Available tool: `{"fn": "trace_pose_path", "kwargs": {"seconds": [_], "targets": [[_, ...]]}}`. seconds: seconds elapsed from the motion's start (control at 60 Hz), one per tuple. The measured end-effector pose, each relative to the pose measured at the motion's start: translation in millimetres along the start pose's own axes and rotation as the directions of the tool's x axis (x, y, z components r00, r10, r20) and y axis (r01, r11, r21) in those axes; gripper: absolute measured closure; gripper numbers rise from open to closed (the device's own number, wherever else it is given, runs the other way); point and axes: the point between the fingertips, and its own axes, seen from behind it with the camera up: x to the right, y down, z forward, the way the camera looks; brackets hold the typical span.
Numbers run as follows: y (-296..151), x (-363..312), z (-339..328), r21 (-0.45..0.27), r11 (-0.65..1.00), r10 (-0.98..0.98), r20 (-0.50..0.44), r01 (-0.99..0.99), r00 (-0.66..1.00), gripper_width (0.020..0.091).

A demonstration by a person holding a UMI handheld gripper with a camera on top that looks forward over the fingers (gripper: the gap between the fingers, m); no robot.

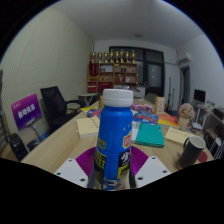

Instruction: Pour water

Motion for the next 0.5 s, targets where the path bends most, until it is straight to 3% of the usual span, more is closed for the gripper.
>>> {"fn": "trace_pose_path", "kwargs": {"seconds": [0.15, 0.267, 0.383, 0.5], "targets": [[-76, 9, -14, 0.03, 0.934, 0.348, 0.156, -0.357, 0.924, 0.0634], [-135, 57, -33, 0.006, 0.645, 0.733, 0.277, -0.764, 0.621, 0.0634], [-155, 87, -44, -0.105, 0.196, 0.945, 0.284, -0.975, 0.159, 0.0637], [-128, 115, -41, -0.276, -0.235, 0.912, 0.271, -0.932, -0.31, 0.064]]}}
